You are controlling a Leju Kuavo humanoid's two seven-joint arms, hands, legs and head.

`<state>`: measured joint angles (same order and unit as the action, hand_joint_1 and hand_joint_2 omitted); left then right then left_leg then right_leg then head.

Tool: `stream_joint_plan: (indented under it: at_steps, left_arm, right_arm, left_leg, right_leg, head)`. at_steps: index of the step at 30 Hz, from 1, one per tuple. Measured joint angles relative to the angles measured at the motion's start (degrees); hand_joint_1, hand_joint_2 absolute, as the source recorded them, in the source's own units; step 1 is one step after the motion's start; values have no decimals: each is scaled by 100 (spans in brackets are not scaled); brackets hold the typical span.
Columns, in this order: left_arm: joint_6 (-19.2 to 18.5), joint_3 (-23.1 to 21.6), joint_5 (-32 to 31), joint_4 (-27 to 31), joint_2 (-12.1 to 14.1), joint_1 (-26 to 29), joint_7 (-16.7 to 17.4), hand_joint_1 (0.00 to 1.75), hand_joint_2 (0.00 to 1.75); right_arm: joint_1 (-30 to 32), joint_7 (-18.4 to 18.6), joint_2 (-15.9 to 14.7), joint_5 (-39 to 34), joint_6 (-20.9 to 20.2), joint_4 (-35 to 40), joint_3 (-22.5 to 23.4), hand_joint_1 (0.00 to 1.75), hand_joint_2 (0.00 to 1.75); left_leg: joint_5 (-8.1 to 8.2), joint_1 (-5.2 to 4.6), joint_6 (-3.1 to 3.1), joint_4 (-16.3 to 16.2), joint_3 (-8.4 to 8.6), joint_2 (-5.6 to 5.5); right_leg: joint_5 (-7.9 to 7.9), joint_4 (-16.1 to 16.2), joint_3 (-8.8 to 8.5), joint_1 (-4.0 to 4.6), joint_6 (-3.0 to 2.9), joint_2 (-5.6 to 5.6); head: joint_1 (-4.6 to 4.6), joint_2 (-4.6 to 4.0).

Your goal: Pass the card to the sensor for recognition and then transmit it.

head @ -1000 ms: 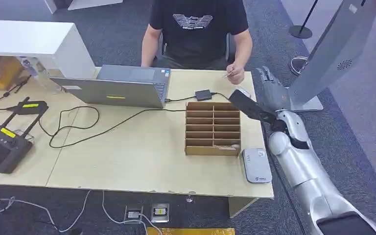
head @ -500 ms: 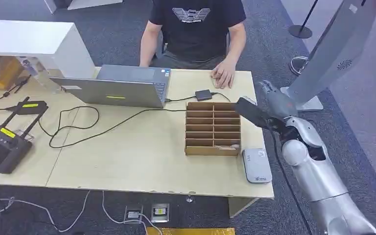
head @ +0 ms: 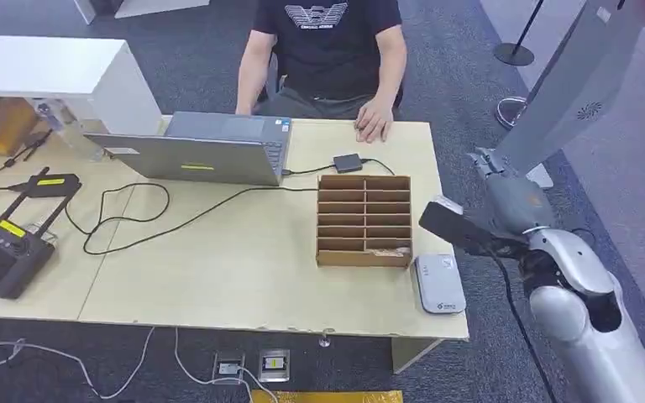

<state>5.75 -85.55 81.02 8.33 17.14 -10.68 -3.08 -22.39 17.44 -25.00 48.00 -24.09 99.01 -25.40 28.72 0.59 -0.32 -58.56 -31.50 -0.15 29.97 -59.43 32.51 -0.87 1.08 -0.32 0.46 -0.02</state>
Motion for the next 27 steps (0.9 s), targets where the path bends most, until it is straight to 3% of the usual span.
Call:
stream_joint_plan:
  at_steps: [5,9,14,16,27]
  left_arm:
    - [68,35,29,0,-7,-3,29,0,0]
    - [166,94,107,0,-44,-2,99,0,0]
    - [475,146,188,7,-153,-4,313,0,0]
    - [533,157,186,11,-199,-4,368,0,0]
    - [553,234,186,15,-310,-7,387,0,0]
  right_arm:
    - [427,87,-74,191,283,401,-35,0,175]
    - [603,53,-118,479,779,510,-85,0,175]
    - [1069,96,-103,941,1868,470,-337,0,175]
    - [1186,98,-96,1069,2130,427,-462,0,175]
    - [1340,105,-87,1154,2239,243,-839,0,175]
  left_leg:
    - [3,0,-3,0,2,3]
    - [2,0,-3,1,3,2]
    - [3,0,-3,1,-1,1]
    - [4,0,-3,1,-2,1]
    - [3,0,-4,1,0,1]
  right_leg:
    - [0,0,2,0,0,4]
    - [0,0,0,0,0,2]
    - [1,0,1,0,0,1]
    - [1,0,2,0,-1,2]
    - [2,0,1,0,-2,1]
  head:
    - [-2,0]
    - [-2,0]
    - [-2,0]
    - [0,0]
    - [-2,0]
